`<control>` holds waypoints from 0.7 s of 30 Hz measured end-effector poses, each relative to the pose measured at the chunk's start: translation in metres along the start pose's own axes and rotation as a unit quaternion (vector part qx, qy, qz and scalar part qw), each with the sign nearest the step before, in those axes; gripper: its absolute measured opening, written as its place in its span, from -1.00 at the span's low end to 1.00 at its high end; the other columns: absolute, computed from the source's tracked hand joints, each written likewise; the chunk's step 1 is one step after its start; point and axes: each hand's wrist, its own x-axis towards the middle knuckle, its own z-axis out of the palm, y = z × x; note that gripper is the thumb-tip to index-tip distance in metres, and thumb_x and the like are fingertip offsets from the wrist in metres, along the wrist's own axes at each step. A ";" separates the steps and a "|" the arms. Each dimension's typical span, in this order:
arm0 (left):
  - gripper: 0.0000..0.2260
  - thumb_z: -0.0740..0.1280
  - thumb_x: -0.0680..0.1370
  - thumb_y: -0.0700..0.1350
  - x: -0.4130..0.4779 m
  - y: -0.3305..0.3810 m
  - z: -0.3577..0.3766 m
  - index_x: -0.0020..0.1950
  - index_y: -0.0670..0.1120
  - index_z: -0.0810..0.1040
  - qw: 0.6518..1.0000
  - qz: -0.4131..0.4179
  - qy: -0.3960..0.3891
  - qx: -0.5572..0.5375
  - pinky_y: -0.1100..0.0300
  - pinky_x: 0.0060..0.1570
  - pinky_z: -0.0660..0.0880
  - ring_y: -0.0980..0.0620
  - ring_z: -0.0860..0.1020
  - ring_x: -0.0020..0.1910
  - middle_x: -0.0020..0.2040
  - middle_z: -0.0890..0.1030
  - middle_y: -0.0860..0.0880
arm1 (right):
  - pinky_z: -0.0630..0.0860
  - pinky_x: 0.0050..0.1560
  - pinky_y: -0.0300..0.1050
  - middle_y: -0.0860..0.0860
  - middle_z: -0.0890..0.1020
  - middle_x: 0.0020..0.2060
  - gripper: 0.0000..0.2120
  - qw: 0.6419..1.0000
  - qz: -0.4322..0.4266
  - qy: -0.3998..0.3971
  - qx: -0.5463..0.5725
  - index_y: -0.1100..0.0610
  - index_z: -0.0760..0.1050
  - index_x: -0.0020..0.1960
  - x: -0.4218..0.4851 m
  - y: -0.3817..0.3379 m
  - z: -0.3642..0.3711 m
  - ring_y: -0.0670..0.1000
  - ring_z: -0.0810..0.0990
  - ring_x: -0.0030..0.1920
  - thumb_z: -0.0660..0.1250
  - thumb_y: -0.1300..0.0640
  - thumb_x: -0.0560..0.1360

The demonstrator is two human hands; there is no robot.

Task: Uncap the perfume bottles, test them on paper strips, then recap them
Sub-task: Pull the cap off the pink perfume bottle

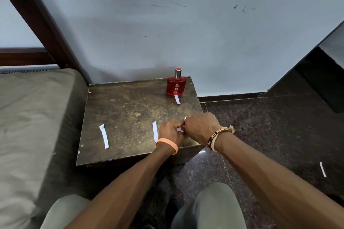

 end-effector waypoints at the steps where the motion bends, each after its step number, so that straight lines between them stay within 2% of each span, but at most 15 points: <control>1: -0.90 0.40 0.33 -0.23 0.000 0.000 0.000 -0.24 -0.05 0.65 1.000 0.001 0.001 0.002 0.08 -0.26 0.56 0.01 0.62 -0.30 -0.36 0.66 0.02 | 0.45 -0.22 -0.04 0.02 0.64 -0.03 -0.69 1.000 0.006 0.008 0.014 0.12 0.49 0.10 0.000 0.000 0.002 0.09 0.65 -0.05 0.04 -0.02 0.68; 3: -0.78 0.34 0.31 -0.26 0.000 0.002 -0.002 -0.19 0.02 0.67 1.000 0.001 0.001 -0.005 0.13 -0.23 0.56 0.03 0.61 -0.29 -0.34 0.67 0.05 | 0.50 -0.18 -0.01 0.05 0.64 -0.02 -0.60 0.997 0.028 0.020 0.063 0.12 0.51 0.10 -0.003 -0.001 0.008 0.11 0.65 -0.04 0.01 -0.11 0.68; 5: -0.75 0.37 0.34 -0.26 -0.001 0.004 -0.005 -0.13 0.06 0.70 1.000 -0.004 -0.004 -0.010 0.15 -0.19 0.57 0.03 0.62 -0.25 -0.29 0.69 0.04 | 0.54 -0.14 0.02 0.06 0.64 -0.03 -0.55 0.994 0.049 0.015 0.102 0.12 0.51 0.10 -0.008 -0.002 0.014 0.11 0.64 -0.04 0.00 -0.18 0.66; 7: -0.75 0.43 0.35 -0.24 -0.002 0.006 -0.007 -0.08 0.07 0.71 1.000 -0.013 -0.002 -0.016 0.19 -0.15 0.57 0.03 0.63 -0.21 -0.24 0.71 0.02 | 0.53 -0.14 0.01 0.06 0.64 -0.02 -0.53 0.993 0.056 -0.004 0.102 0.12 0.50 0.11 -0.007 0.000 0.011 0.11 0.64 -0.03 0.01 -0.21 0.65; 9: -0.79 0.44 0.34 -0.23 -0.003 0.009 -0.006 -0.14 0.06 0.71 1.000 -0.017 -0.011 -0.014 0.19 -0.20 0.56 0.02 0.62 -0.26 -0.30 0.69 0.02 | 0.46 -0.18 -0.03 0.06 0.64 -0.01 -0.54 0.996 0.043 -0.014 0.070 0.12 0.50 0.13 -0.003 0.003 0.002 0.10 0.64 -0.02 0.01 -0.21 0.65; 12: -0.94 0.46 0.31 -0.20 -0.003 0.010 -0.005 -0.27 -0.06 0.67 1.000 -0.026 -0.002 -0.011 0.08 -0.29 0.56 -0.02 0.62 -0.31 -0.38 0.65 -0.02 | 0.43 -0.22 -0.05 0.06 0.62 0.03 -0.68 0.999 -0.022 -0.002 -0.023 0.14 0.46 0.18 -0.002 -0.001 -0.006 0.10 0.65 -0.01 0.08 -0.06 0.67; 15: -0.94 0.50 0.30 -0.21 -0.006 0.012 -0.007 -0.27 -0.08 0.67 0.999 -0.028 0.017 -0.030 0.15 -0.29 0.55 -0.01 0.63 -0.28 -0.32 0.68 -0.02 | 0.44 -0.25 -0.05 0.08 0.61 0.05 -0.78 0.991 -0.076 0.015 -0.106 0.17 0.41 0.25 -0.003 -0.003 -0.002 0.11 0.66 -0.03 0.09 0.15 0.67; 17: -0.90 0.49 0.30 -0.24 -0.007 0.012 -0.007 -0.24 -0.07 0.68 0.998 -0.031 0.019 -0.054 0.19 -0.29 0.55 0.00 0.64 -0.27 -0.31 0.69 -0.02 | 0.43 -0.29 -0.06 0.07 0.61 0.03 -0.77 0.992 -0.065 0.026 -0.104 0.15 0.38 0.28 -0.005 -0.003 0.005 0.10 0.66 -0.05 0.06 0.15 0.68; 21: -0.89 0.44 0.30 -0.27 -0.006 0.012 -0.008 -0.26 -0.08 0.66 0.998 -0.041 0.023 -0.043 0.12 -0.30 0.56 -0.02 0.62 -0.30 -0.35 0.67 -0.04 | 0.44 -0.30 -0.05 0.03 0.59 0.03 -0.78 0.996 -0.033 0.024 -0.084 0.11 0.39 0.27 -0.007 -0.010 0.002 0.08 0.65 -0.03 0.08 0.16 0.68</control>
